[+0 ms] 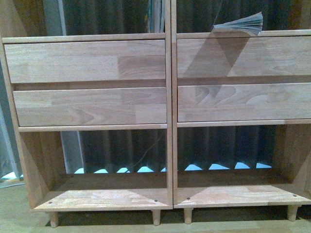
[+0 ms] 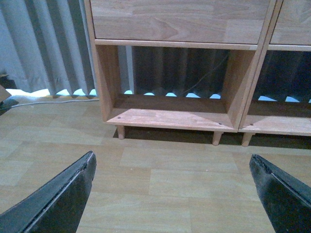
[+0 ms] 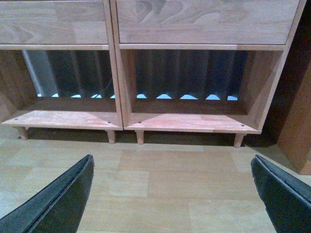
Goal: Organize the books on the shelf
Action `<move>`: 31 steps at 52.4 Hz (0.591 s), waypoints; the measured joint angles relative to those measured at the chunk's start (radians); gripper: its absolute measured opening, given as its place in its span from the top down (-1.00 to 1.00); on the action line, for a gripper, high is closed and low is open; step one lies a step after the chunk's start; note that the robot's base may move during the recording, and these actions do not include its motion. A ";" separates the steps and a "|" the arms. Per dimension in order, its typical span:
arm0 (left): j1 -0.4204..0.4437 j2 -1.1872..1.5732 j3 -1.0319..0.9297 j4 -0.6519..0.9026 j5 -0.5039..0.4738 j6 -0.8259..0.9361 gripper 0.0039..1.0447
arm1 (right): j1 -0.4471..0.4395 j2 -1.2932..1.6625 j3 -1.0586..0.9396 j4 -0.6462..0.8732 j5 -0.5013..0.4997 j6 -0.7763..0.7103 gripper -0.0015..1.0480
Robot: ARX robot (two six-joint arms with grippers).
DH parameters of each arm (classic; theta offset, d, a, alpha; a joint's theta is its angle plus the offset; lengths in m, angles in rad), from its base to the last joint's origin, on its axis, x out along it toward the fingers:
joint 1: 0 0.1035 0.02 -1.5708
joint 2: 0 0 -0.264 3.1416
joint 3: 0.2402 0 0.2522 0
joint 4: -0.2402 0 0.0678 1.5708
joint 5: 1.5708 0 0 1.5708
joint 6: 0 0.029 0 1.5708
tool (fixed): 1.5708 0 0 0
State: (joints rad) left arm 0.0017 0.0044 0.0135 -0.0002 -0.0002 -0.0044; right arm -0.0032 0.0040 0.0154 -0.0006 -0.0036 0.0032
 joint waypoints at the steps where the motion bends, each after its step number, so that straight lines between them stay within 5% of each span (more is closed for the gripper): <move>1: 0.000 0.000 0.000 0.000 -0.001 0.000 -0.86 | 0.000 0.000 0.000 0.000 0.000 0.000 -0.86; 31: 0.000 0.000 0.000 0.000 0.000 0.000 -0.86 | 0.000 0.000 0.000 0.000 0.000 0.000 -0.86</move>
State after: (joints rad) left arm 0.0017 0.0044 0.0135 -0.0002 0.0002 -0.0044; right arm -0.0032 0.0036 0.0154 -0.0002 -0.0032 0.0032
